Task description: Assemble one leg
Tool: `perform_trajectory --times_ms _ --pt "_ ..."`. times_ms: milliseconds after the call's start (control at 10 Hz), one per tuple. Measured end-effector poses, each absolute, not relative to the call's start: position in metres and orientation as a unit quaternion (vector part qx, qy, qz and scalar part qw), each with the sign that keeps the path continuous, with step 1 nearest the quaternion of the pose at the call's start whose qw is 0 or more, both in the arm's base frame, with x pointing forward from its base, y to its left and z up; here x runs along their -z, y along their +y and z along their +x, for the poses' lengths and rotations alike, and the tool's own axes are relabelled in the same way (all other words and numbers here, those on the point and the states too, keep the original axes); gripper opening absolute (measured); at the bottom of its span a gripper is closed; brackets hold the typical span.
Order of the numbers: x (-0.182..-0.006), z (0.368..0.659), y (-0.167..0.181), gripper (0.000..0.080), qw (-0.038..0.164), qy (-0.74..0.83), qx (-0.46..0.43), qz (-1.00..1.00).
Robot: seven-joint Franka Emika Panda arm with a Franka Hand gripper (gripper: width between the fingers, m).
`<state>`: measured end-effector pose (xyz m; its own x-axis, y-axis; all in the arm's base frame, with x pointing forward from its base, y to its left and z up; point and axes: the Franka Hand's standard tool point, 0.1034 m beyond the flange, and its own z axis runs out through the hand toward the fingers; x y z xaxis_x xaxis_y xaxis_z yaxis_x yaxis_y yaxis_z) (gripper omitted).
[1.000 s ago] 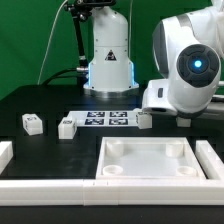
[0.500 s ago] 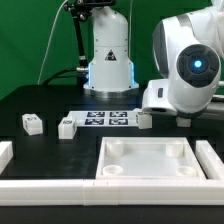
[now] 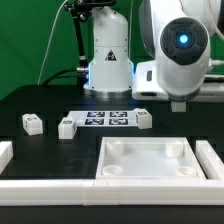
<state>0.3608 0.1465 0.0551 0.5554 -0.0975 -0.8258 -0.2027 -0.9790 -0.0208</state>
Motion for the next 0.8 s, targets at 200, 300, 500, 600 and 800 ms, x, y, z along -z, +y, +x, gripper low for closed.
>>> perform_trajectory --times_ms 200,300,500,600,800 --pt "-0.067 0.367 0.145 0.0288 0.055 0.090 -0.450 -0.887" --pt "-0.066 0.367 0.146 0.0288 0.055 0.090 -0.449 -0.887" --pt "-0.063 0.379 0.149 0.0288 0.055 0.095 -0.349 -0.931" --pt "-0.063 0.381 0.150 0.0288 0.054 0.095 -0.301 -0.947" --pt "-0.067 0.391 0.145 0.0288 0.052 0.090 -0.213 -0.971"
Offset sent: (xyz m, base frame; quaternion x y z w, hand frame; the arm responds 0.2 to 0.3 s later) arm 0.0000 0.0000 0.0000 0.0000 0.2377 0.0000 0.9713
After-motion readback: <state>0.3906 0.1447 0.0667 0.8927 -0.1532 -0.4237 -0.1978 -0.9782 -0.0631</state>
